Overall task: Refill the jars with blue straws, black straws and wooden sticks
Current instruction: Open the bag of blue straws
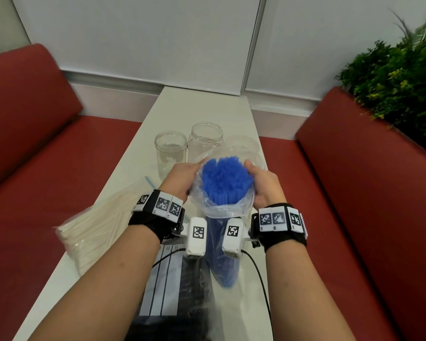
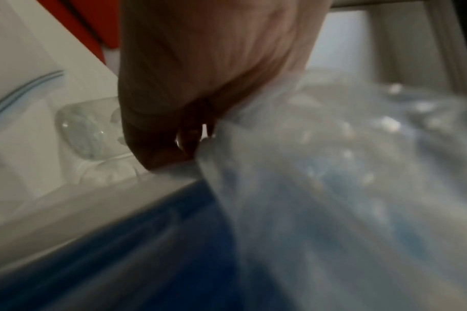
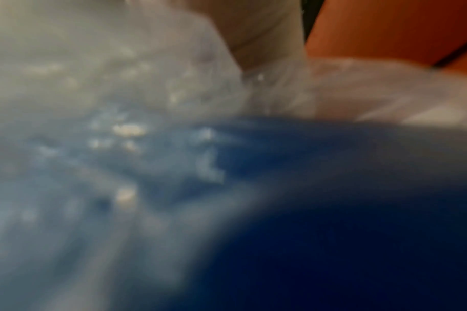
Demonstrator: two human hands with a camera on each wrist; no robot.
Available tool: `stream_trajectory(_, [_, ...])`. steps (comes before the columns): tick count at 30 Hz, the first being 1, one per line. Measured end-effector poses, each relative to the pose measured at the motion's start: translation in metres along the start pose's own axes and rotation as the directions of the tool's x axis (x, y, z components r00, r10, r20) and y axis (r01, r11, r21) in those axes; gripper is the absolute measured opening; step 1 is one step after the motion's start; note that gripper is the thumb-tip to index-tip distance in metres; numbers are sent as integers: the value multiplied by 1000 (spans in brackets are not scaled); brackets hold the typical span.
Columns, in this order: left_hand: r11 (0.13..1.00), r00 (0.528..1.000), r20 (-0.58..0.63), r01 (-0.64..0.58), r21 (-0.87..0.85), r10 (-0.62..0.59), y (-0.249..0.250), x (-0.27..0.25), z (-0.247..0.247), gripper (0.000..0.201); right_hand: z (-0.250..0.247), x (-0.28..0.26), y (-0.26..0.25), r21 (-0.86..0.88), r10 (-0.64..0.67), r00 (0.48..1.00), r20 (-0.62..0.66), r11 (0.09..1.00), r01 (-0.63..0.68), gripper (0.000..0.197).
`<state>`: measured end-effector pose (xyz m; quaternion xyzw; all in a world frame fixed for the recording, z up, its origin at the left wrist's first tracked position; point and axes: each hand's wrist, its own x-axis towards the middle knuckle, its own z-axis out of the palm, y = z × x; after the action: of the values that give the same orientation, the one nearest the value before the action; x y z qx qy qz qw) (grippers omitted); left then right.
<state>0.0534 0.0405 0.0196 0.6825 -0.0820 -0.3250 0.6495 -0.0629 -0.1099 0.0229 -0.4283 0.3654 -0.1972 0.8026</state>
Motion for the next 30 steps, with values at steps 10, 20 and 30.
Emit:
stream_trajectory(10, [994, 992, 65, -106, -33, 108, -26, -10, -1, 31, -11, -14, 20, -246, -132, 987, -90, 963, 107, 18])
stream_trajectory(20, [994, 887, 452, 61, 93, -97, 3, -37, -20, 49, -20, -33, 20, -212, -287, 945, -160, 945, 251, 21])
stream_trajectory(30, [956, 976, 159, -182, 231, 147, -35, -47, 9, 31, -46, -39, 58, -390, -524, 852, -2, 785, 481, 71])
